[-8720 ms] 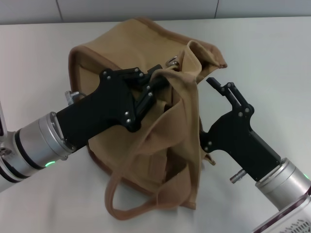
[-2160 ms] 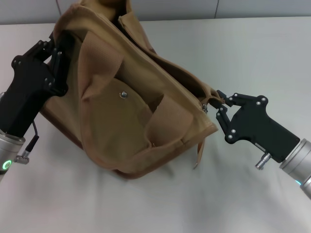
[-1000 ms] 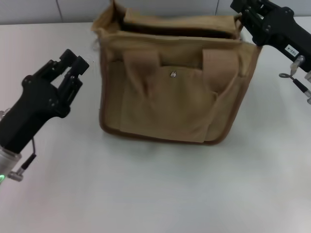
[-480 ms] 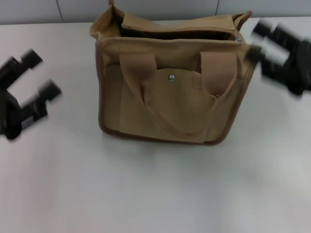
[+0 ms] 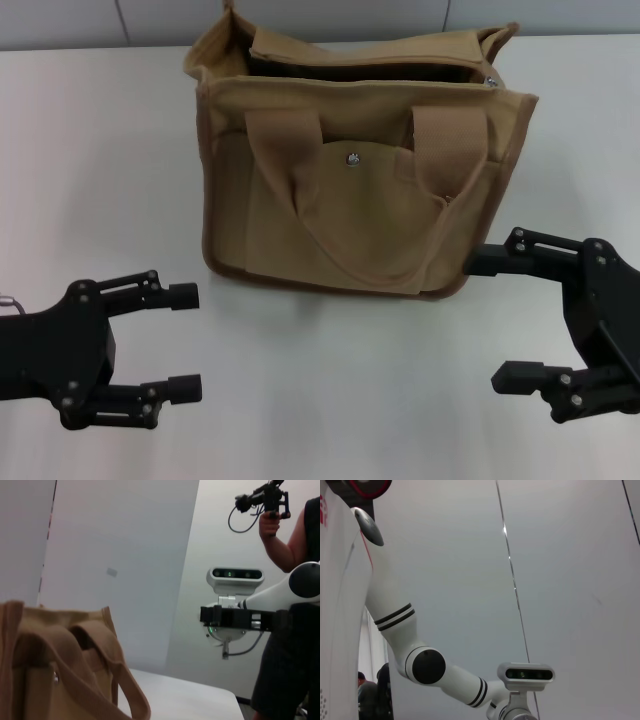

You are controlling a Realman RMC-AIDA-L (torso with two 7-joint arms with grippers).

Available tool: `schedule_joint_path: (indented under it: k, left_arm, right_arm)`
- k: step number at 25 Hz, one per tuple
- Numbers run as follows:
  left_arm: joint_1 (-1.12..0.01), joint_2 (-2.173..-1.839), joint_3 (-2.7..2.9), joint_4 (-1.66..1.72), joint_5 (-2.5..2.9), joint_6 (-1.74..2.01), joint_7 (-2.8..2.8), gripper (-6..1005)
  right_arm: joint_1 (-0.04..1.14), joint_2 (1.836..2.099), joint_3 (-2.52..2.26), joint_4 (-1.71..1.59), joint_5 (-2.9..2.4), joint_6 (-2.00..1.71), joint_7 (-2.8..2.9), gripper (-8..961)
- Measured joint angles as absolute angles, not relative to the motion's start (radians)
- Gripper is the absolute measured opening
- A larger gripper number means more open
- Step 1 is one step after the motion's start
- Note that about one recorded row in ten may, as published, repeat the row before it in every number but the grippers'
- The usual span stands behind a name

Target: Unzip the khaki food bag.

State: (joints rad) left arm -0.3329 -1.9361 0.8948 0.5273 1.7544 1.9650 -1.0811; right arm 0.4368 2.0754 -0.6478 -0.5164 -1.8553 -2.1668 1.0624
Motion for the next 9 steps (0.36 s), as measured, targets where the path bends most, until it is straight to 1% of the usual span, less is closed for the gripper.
schedule_joint_path:
  k: [4,9]
  left_arm:
    - [-0.330,-1.937,0.889,0.528,1.765,1.962,-1.087,846]
    - [-0.319,-1.929,0.887,0.529,1.761,1.971,-1.091,846]
  right_arm:
    - [0.437,2.075,-0.650,-0.517,-1.856,-2.169,1.062,839]
    - [0.442,2.075,-0.651,-0.520,-1.856,-2.163,1.061,839]
